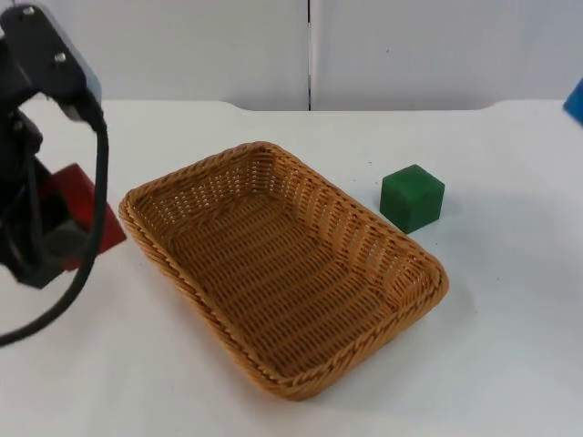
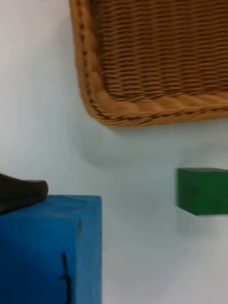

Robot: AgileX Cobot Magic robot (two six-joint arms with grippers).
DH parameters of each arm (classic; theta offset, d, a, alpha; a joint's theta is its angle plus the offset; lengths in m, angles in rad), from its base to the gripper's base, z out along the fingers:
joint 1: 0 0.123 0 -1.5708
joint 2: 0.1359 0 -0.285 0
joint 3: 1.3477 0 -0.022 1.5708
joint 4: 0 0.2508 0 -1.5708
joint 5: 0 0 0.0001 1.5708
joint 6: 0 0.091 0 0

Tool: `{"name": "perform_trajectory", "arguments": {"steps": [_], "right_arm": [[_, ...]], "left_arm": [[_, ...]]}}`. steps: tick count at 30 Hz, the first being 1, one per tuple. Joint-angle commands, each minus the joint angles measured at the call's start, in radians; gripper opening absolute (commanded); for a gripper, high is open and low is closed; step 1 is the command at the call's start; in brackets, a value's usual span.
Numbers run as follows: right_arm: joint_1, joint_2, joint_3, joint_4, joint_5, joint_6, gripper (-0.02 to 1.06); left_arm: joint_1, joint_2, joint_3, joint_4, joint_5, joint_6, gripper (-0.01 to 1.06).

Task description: Pick up one cube with each hand and place exactly two cubes into the same basket, leaving the remaining cube outside.

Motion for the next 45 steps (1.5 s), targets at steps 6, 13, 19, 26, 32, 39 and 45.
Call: {"name": "perform_trajectory", "arguments": {"steps": [6, 13, 19, 26, 32, 39, 45], "right_arm": [[0.004, -0.069, -0.009, 0.002, -0.036, 0.004, 0.0], [0.004, -0.067, -0.009, 0.01, -0.042, 0.004, 0.0], [0.004, -0.067, -0.009, 0.057, -0.063, 0.004, 0.0], [0.004, -0.067, -0.009, 0.105, -0.114, 0.004, 0.0], [0.004, -0.017, -0.009, 0.242, -0.131, -0.084, 0.0], [0.004, 0.114, -0.009, 0.464, -0.132, -0.307, 0.0], [0.062, 0.211, -0.009, 0.526, -0.171, -0.431, 0.0]], "left_arm": [[-0.006, -0.009, -0.003, -0.104, -0.107, -0.162, 0.0], [-0.006, -0.009, -0.003, -0.166, -0.158, -0.28, 0.0], [-0.006, -0.009, -0.003, -0.199, -0.182, -0.295, 0.0], [-0.006, -0.009, -0.02, -0.246, -0.204, -0.295, 0.0], [-0.006, -0.008, -0.096, -0.296, -0.198, -0.305, 0.0], [-0.006, 0.095, -0.207, -0.335, -0.091, -0.296, 0.0], [-0.006, 0.228, -0.289, -0.377, -0.055, -0.293, 0.0]]}}
